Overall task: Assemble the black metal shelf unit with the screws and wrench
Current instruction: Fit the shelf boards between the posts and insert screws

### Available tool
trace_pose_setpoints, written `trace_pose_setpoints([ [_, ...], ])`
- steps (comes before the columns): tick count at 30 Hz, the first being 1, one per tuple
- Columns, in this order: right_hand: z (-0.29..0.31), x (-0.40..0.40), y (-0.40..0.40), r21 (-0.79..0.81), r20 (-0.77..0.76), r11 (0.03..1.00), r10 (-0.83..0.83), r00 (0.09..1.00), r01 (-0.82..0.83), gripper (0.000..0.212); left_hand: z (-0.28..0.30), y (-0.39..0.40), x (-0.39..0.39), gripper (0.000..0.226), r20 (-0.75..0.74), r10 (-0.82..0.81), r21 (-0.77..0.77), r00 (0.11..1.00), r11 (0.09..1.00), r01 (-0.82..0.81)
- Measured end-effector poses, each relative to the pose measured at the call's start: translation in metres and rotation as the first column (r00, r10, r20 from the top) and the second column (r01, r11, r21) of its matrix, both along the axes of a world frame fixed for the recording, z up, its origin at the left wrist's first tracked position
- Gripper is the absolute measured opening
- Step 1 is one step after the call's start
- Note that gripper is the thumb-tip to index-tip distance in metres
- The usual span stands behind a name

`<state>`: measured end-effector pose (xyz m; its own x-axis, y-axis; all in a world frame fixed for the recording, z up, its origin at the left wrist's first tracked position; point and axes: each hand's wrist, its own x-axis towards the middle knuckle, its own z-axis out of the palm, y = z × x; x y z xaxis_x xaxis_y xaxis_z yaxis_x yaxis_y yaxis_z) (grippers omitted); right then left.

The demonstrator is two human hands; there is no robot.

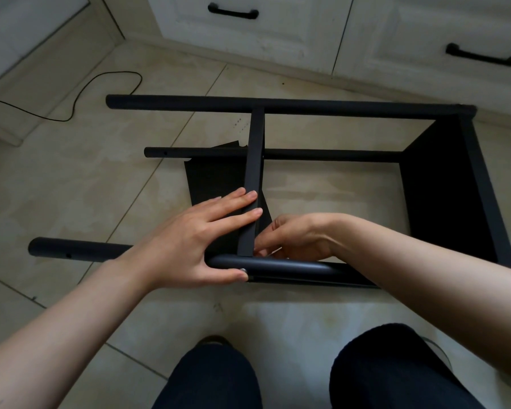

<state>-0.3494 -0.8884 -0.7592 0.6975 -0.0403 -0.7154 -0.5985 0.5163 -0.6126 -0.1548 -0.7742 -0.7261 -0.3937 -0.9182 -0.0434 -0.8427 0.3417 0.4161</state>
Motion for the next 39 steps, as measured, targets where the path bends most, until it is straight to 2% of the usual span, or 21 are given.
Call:
trace_pose_setpoints([
  [6,0.0014,-0.0013,-0.0035,0.009,0.01,1.0,-0.011,1.0,0.011,0.025,0.0019,0.0003,-0.001,0.089,0.003,0.007,0.015,1.0,1.0,-0.007],
  [11,0.0001,-0.0011,-0.002,-0.003,0.015,1.0,0.006,1.0,-0.006,0.035,0.0032,0.0001,-0.0014,0.089,0.013,0.007,0.018,1.0,1.0,-0.008],
  [25,-0.0007,0.0005,0.0014,-0.043,-0.015,0.999,0.025,1.0,-0.026,0.034,0.0031,0.0007,-0.0018,0.089,0.03,0.011,0.008,0.999,1.0,-0.012],
  [29,0.0007,0.0038,0.0024,-0.078,-0.052,0.996,0.033,0.998,-0.037,0.021,0.0023,0.0002,-0.0015,0.089,0.021,0.012,0.01,1.0,1.0,-0.013],
  [35,-0.0007,0.005,0.004,-0.074,-0.048,0.996,0.043,0.998,-0.047,0.014,0.0035,0.0004,-0.0015,0.089,0.027,0.008,0.011,1.0,1.0,-0.009],
  [39,-0.0044,0.0045,0.0057,-0.063,0.011,0.998,0.02,1.0,-0.02,0.024,0.0038,-0.0005,-0.0018,0.089,0.016,0.007,0.011,1.0,1.0,-0.007],
])
